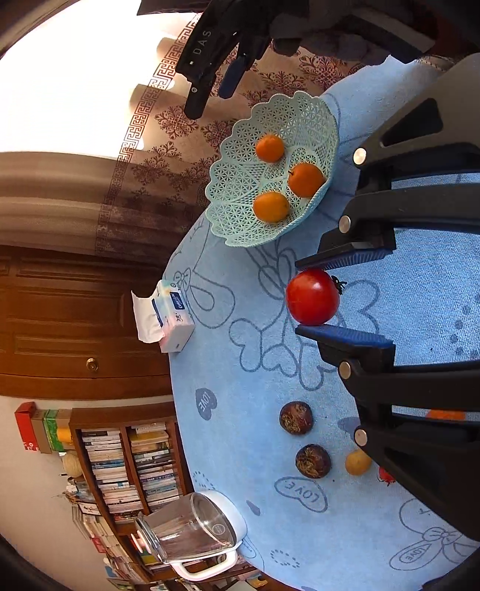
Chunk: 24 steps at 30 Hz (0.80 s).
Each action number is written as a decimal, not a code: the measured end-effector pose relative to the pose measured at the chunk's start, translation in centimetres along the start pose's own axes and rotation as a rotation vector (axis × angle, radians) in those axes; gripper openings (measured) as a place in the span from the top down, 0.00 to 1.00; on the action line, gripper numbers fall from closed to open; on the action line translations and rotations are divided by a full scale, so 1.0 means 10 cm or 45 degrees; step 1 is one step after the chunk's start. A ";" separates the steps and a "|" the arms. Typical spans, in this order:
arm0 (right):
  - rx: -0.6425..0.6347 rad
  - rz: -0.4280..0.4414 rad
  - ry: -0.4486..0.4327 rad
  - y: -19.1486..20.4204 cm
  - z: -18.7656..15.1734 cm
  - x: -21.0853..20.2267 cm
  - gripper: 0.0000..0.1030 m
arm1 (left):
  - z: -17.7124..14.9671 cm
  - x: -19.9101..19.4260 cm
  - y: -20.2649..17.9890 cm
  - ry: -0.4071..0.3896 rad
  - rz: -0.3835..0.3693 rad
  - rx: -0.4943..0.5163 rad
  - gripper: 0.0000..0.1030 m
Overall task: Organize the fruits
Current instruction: 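Carry the red tomato into the green basket and open the left tool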
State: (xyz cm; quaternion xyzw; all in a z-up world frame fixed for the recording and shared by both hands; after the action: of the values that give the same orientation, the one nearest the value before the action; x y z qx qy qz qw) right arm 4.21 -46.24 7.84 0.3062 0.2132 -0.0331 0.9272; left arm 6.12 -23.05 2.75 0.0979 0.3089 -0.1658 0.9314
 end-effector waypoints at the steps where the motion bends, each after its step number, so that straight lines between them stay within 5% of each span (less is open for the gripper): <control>1: 0.006 0.001 -0.004 -0.01 0.01 0.00 0.33 | 0.01 0.03 -0.07 0.006 -0.013 0.009 0.71; 18: 0.032 0.009 -0.006 -0.03 0.01 0.00 0.32 | 0.17 0.34 -0.86 -0.019 -0.123 0.161 0.70; 22: 0.035 0.007 -0.005 -0.04 0.00 0.01 0.32 | 0.15 0.36 -0.81 -0.017 -0.111 0.140 0.46; 24: 0.039 0.006 -0.005 -0.05 0.00 0.01 0.32 | 0.15 0.38 -0.75 -0.012 -0.099 0.126 0.46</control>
State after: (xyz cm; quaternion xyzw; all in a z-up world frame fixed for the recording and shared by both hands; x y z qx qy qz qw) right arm 4.23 -46.63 7.53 0.3208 0.2103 -0.0348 0.9229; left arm 7.02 -31.32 1.07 0.1310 0.2993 -0.2175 0.9198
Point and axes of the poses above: each gripper's, at about its wrist camera, not at the fingertips, and x roughly the way its jaws point, y to its left, z to its top, the point moved 10 cm from there along x, roughly the way its jaws point, and after that the axes turned 12 degrees about z, right-handed, at the moved point
